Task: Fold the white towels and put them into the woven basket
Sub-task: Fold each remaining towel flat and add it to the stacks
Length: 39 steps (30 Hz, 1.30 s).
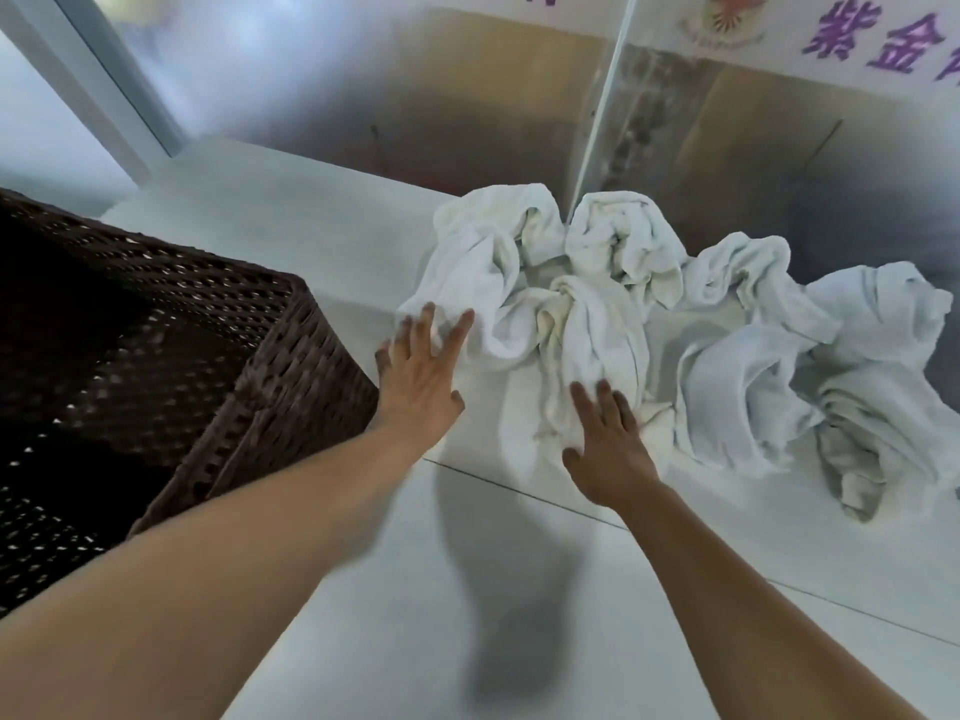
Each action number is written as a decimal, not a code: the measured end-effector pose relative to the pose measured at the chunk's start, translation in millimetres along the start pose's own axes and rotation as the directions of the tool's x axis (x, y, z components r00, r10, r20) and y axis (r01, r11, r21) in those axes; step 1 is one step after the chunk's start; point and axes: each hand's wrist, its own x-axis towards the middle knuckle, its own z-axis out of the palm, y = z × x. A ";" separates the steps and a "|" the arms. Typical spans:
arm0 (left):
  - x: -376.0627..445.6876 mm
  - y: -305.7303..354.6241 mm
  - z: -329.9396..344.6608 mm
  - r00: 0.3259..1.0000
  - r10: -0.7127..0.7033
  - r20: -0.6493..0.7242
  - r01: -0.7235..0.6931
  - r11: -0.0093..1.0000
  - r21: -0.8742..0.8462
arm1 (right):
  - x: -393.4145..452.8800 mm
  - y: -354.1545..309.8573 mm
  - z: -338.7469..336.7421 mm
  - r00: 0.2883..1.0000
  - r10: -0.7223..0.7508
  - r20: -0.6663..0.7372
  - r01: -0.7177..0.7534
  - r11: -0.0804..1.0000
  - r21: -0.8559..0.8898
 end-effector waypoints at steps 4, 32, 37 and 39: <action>30.6 -6.5 10.8 0.994 -0.030 0.102 0.049 0.981 -0.190 | 0.9 7.7 3.5 0.997 -0.020 -0.071 0.029 0.991 0.131; -196.8 13.4 39.7 0.997 0.078 -0.024 -0.077 0.800 -0.595 | 3.5 7.8 -2.2 1.000 -0.018 0.004 0.017 0.993 0.121; -239.4 3.5 27.1 0.997 0.073 -0.008 -0.061 0.761 -0.646 | -7.3 4.6 -12.1 0.998 -0.011 0.054 0.011 1.000 -0.004; -250.7 -2.3 21.4 0.998 0.058 -0.033 -0.065 0.737 -0.672 | -23.3 -2.8 -16.4 0.998 -0.044 -0.039 0.040 0.994 -0.105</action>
